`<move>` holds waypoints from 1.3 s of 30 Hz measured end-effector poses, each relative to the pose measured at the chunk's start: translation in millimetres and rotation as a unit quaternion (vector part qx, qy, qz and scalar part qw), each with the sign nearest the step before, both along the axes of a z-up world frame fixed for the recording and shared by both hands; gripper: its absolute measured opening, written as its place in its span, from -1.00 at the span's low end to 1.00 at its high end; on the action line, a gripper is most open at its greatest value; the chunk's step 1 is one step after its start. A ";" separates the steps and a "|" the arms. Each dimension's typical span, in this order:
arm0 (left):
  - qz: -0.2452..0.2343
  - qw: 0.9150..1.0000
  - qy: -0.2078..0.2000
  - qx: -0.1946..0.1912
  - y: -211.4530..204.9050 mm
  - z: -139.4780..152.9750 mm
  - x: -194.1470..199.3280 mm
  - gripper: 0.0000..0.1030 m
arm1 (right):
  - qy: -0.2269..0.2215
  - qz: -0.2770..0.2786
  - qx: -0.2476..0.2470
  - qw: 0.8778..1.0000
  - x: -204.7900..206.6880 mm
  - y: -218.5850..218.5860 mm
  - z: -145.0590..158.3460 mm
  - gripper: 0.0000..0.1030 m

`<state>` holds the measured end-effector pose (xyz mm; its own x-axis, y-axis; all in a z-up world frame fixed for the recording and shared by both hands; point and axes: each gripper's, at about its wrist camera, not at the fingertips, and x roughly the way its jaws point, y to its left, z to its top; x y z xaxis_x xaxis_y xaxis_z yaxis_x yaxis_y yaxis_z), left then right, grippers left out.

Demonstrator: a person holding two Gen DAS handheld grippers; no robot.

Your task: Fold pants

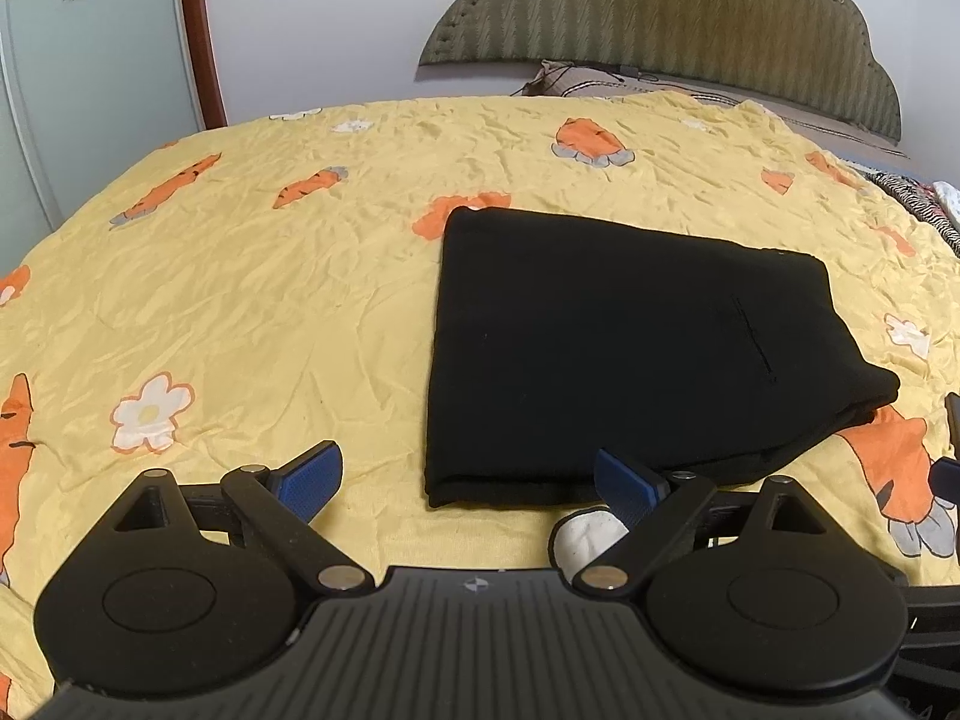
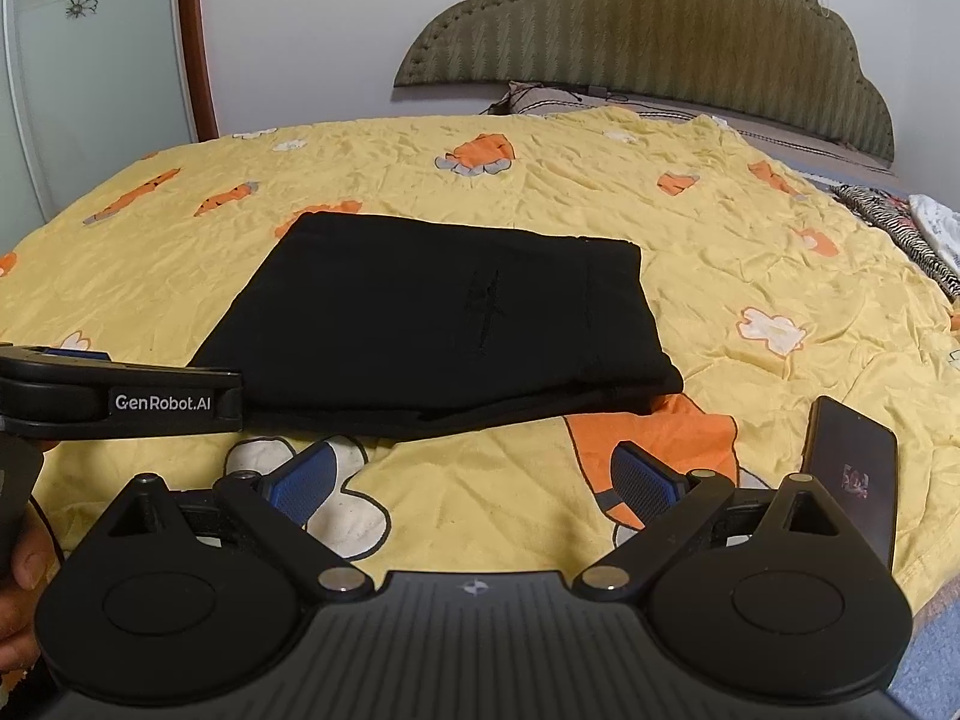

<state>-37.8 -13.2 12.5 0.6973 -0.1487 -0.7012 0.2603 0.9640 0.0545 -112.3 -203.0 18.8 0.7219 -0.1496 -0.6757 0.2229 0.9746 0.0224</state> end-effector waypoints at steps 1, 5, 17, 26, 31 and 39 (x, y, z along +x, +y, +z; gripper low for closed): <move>0.001 1.000 0.001 -0.001 0.2 0.0 -0.1 0.81 | -0.001 0.000 -0.002 1.000 0.3 0.2 0.0 0.92; 0.002 1.000 -0.001 -0.002 0.0 0.9 -1.8 0.81 | -0.002 0.004 -0.006 1.000 0.2 1.3 -0.4 0.92; 0.006 1.000 -0.001 -0.002 1.7 -0.4 -2.3 0.81 | 0.003 0.006 0.005 1.000 1.2 -1.2 -2.2 0.92; 0.006 1.000 0.000 -0.001 2.1 -1.0 -2.8 0.81 | 0.005 0.010 0.008 1.000 1.6 -0.9 -3.4 0.92; 0.009 1.000 0.001 0.000 2.8 -1.8 -2.6 0.81 | 0.005 0.010 0.008 1.000 1.5 -1.1 -3.6 0.92; 0.008 1.000 0.003 0.001 2.9 -1.9 -1.8 0.81 | 0.007 0.011 0.007 1.000 1.2 -1.0 -5.3 0.92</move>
<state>-39.6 -10.3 10.6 0.6953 -0.1371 -0.7055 0.2458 0.9678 0.0542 -111.1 -204.0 13.6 0.7151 -0.1242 -0.6879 0.2017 0.9789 0.0329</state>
